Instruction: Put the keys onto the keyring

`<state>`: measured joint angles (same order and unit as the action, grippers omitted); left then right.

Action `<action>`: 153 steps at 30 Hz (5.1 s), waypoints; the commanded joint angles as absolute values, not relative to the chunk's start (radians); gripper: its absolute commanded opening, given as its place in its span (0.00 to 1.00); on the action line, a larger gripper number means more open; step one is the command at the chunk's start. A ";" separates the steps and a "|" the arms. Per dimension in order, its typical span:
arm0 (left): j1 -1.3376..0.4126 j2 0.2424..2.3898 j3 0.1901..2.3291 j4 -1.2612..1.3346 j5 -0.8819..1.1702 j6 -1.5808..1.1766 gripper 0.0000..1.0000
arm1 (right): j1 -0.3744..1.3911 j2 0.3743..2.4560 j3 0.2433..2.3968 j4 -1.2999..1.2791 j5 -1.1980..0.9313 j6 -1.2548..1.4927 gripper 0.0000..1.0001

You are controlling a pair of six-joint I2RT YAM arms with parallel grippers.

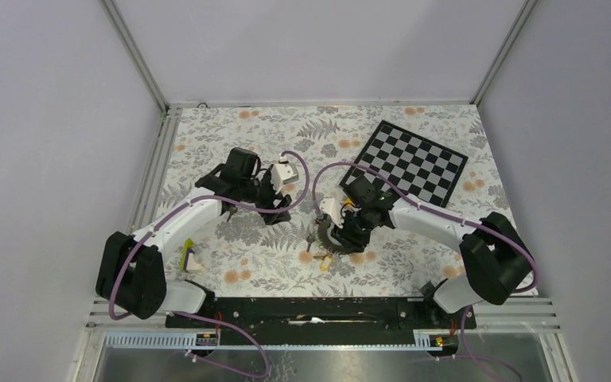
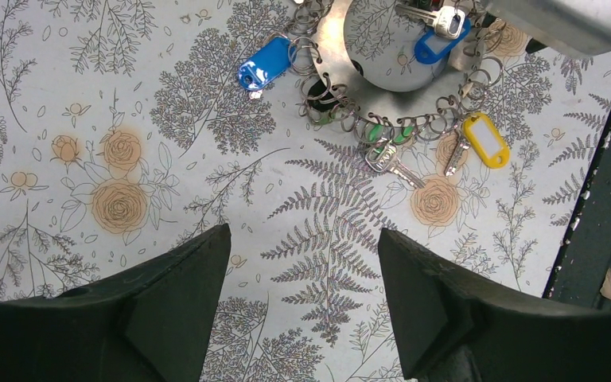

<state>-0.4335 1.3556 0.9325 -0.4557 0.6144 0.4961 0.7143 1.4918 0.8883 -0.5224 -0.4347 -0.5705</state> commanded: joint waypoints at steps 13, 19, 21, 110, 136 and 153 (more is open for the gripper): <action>-0.431 1.313 0.957 -0.440 0.641 0.490 0.76 | 0.721 1.566 0.908 -0.547 -0.413 -0.542 0.42; -0.431 1.312 0.956 -0.440 0.642 0.491 0.76 | 0.721 1.575 0.912 -0.557 -0.408 -0.545 0.41; -0.431 1.310 0.956 -0.441 0.641 0.491 0.77 | 0.722 1.576 0.912 -0.557 -0.409 -0.545 0.40; -0.431 1.298 0.948 -0.440 0.645 0.494 0.79 | 0.564 1.673 0.993 -0.626 -0.534 -0.446 0.40; -0.331 1.448 1.104 -0.571 0.825 0.511 0.80 | 0.626 1.264 0.556 -0.140 -0.408 -1.049 0.45; -0.295 1.416 1.089 -0.579 0.829 0.527 0.80 | 0.700 1.190 0.592 -0.223 -0.376 -1.031 0.44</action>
